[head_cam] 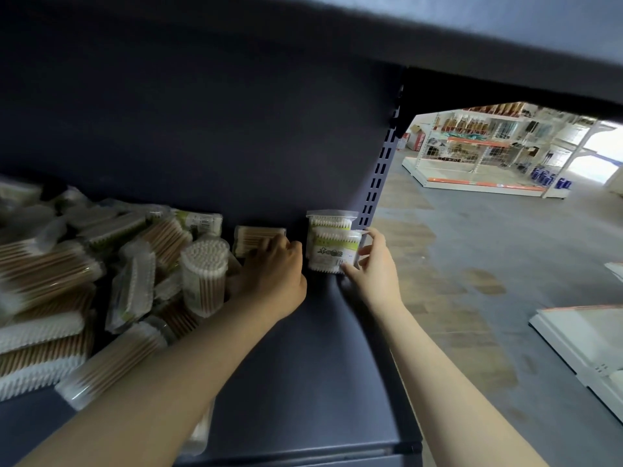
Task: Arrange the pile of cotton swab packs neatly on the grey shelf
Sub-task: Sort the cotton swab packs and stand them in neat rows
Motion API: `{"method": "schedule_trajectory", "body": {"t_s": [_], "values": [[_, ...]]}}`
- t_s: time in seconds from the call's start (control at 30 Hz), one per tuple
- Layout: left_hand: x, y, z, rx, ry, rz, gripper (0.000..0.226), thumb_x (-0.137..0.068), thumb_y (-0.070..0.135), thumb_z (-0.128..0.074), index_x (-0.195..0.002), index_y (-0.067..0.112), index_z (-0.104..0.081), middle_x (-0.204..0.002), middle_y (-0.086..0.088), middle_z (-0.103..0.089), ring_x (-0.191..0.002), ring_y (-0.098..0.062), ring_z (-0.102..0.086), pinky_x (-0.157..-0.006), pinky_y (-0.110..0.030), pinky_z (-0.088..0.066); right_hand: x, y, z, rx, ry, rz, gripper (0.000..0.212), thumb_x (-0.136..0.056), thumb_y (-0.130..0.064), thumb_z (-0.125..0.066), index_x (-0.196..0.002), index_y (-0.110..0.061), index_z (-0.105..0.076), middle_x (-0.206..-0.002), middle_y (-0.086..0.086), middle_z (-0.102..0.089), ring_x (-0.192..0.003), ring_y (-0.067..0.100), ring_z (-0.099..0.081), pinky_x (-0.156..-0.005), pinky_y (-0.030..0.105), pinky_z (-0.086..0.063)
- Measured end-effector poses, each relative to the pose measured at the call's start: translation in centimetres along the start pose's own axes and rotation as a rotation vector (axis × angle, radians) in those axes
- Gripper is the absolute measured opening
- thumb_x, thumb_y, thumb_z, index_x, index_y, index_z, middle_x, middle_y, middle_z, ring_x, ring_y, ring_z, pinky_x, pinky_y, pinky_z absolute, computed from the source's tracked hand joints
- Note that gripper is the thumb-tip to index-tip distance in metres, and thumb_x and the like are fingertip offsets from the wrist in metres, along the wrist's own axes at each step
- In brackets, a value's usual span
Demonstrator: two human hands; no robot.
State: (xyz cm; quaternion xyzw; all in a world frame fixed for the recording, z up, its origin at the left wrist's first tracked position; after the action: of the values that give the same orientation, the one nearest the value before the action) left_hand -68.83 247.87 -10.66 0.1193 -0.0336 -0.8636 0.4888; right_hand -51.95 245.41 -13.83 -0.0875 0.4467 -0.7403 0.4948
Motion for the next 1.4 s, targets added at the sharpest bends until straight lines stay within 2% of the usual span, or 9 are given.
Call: {"method": "schedule_trajectory", "body": {"t_s": [0.17, 0.37, 0.5, 0.63, 0.9, 1.07, 1.17, 1.3, 1.4], "values": [[-0.5, 0.4, 0.4, -0.022, 0.052, 0.003, 0.044, -0.091, 0.025, -0.045, -0.132, 0.014, -0.036, -0.137, -0.006, -0.035, -0.126, -0.026, -0.032, -0.100, -0.034, -0.028, -0.2, -0.9, -0.1, 0.039, -0.008, 0.056, 0.085, -0.075, -0.004, -0.066, -0.144, -0.026, -0.020, -0.118, 0.006, -0.045, -0.091, 0.020, -0.051, -0.080, 0.036, -0.047], [-1.2, 0.4, -0.6, 0.043, 0.048, 0.005, 0.057, -0.092, 0.027, -0.045, -0.142, 0.011, -0.022, -0.143, -0.006, -0.029, -0.133, -0.026, -0.024, -0.107, -0.035, -0.022, -0.7, -1.1, -0.8, 0.207, -0.026, 0.066, 0.074, -0.078, -0.016, -0.067, -0.139, -0.025, -0.026, -0.128, 0.007, -0.040, -0.109, 0.026, -0.049, -0.081, 0.037, -0.047], [-1.6, 1.4, -1.3, 0.049, 0.038, -0.012, 0.047, -0.091, 0.025, -0.044, -0.134, 0.010, -0.033, -0.137, -0.007, -0.034, -0.131, -0.026, -0.023, -0.106, -0.036, -0.023, -0.9, -0.5, -0.8, 0.190, 0.002, 0.026, 0.062, -0.075, -0.017, -0.069, -0.129, -0.018, -0.037, -0.124, 0.006, -0.044, -0.111, 0.024, -0.048, -0.080, 0.031, -0.041], [-2.2, 1.5, -1.4, 0.028, 0.015, 0.019, 0.037, -0.089, 0.024, -0.046, -0.122, 0.008, -0.042, -0.132, -0.010, -0.038, -0.127, -0.028, -0.028, -0.104, -0.037, -0.026, -1.0, 0.2, -1.0, 0.242, -0.051, -0.004, 0.059, -0.080, -0.023, -0.067, -0.132, -0.012, -0.040, -0.126, 0.008, -0.045, -0.117, 0.023, -0.045, -0.086, 0.030, -0.039], [-2.5, 1.4, -2.0, 0.029, -0.015, 0.024, 0.035, -0.089, 0.026, -0.047, -0.122, 0.012, -0.043, -0.131, -0.010, -0.039, -0.128, -0.029, -0.027, -0.102, -0.038, -0.028, -1.5, 0.0, -1.7, 0.276, -0.110, 0.027, 0.038, -0.086, -0.015, -0.055, -0.124, -0.016, -0.052, -0.108, 0.012, -0.049, -0.106, 0.029, -0.047, -0.079, 0.030, -0.038], [-2.5, 1.5, -2.1, 0.014, -0.019, 0.029, 0.037, -0.090, 0.025, -0.047, -0.125, 0.013, -0.042, -0.132, -0.010, -0.039, -0.128, -0.029, -0.028, -0.102, -0.039, -0.029, -1.7, 0.0, -1.8, 0.288, -0.127, 0.012, 0.032, -0.086, -0.014, -0.053, -0.118, -0.015, -0.054, -0.108, 0.013, -0.049, -0.104, 0.030, -0.048, -0.080, 0.032, -0.039], [-2.5, 1.3, -2.0, -0.010, -0.009, 0.025, 0.038, -0.090, 0.026, -0.048, -0.125, 0.013, -0.043, -0.134, -0.010, -0.038, -0.128, -0.029, -0.028, -0.102, -0.039, -0.029, -1.7, 0.2, -1.8, 0.288, -0.134, 0.000, 0.032, -0.086, -0.016, -0.052, -0.118, -0.013, -0.054, -0.107, 0.014, -0.051, -0.105, 0.029, -0.047, -0.080, 0.033, -0.040], [-2.2, 0.9, -1.3, -0.024, 0.023, 0.022, 0.035, -0.091, 0.026, -0.047, -0.122, 0.009, -0.045, -0.135, -0.010, -0.037, -0.127, -0.028, -0.029, -0.101, -0.036, -0.029, -1.4, 0.6, -1.5, 0.295, -0.150, -0.041, 0.044, -0.086, -0.020, -0.054, -0.129, -0.013, -0.048, -0.115, 0.014, -0.051, -0.110, 0.028, -0.047, -0.087, 0.034, -0.041], [-1.8, 0.6, -1.2, -0.022, 0.014, 0.024, 0.034, -0.091, 0.026, -0.047, -0.120, 0.009, -0.045, -0.137, -0.010, -0.036, -0.127, -0.028, -0.029, -0.100, -0.036, -0.030, -1.0, 0.2, -1.4, 0.255, -0.157, -0.037, 0.038, -0.087, -0.021, -0.055, -0.124, -0.014, -0.051, -0.113, 0.013, -0.056, -0.105, 0.029, -0.054, -0.085, 0.036, -0.044]]}}
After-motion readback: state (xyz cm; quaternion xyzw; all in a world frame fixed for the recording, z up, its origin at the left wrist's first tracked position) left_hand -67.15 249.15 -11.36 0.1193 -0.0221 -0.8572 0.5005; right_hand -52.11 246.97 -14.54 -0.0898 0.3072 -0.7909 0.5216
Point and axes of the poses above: each hand's wrist, its own x-axis away from the middle knuckle, its own z-axis out of the back of the hand, y = z × x, the point moved 7 cm from there along -x, towards the middle knuckle
